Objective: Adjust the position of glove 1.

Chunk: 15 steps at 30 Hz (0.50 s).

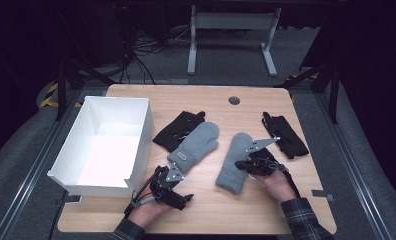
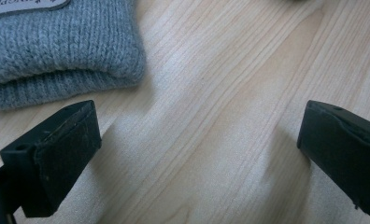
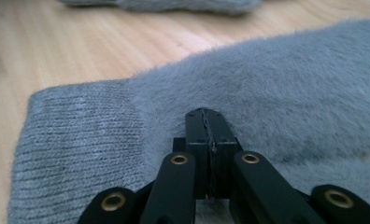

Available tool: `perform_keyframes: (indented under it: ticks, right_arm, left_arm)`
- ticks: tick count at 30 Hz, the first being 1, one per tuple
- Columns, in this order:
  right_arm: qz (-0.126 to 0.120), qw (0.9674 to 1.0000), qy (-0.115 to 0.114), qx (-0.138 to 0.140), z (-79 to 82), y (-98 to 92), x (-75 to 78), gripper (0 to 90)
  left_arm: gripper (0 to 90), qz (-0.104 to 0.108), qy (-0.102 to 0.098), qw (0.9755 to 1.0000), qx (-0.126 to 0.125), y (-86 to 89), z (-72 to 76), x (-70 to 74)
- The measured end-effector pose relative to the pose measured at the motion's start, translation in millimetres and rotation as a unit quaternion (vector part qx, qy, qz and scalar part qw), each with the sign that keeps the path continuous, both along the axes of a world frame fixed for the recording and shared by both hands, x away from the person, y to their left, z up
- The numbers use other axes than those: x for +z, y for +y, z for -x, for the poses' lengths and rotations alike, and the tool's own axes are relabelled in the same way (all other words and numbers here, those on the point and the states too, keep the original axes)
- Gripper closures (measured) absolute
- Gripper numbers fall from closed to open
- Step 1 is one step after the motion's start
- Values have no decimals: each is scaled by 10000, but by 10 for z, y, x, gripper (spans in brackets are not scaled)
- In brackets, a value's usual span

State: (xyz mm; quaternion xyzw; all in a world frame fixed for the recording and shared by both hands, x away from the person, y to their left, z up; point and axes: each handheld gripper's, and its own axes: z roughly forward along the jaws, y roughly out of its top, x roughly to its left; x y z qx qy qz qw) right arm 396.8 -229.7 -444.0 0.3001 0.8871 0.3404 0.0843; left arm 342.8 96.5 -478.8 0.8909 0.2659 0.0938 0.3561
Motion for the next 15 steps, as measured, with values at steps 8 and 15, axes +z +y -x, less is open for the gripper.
perform_keyframes:
  ticks: [8, 15]
  right_arm:
    - [-22, 10000, 47, 44, 354, 197, -11, 899]
    - [-185, 9996, -192, 15, 290, 169, 152, 883]
  left_arm:
    - [1, 1, -2, 10000, 1, 0, 0, 0]
    - [1, 3, -2, 10000, 0, 0, 0, 0]
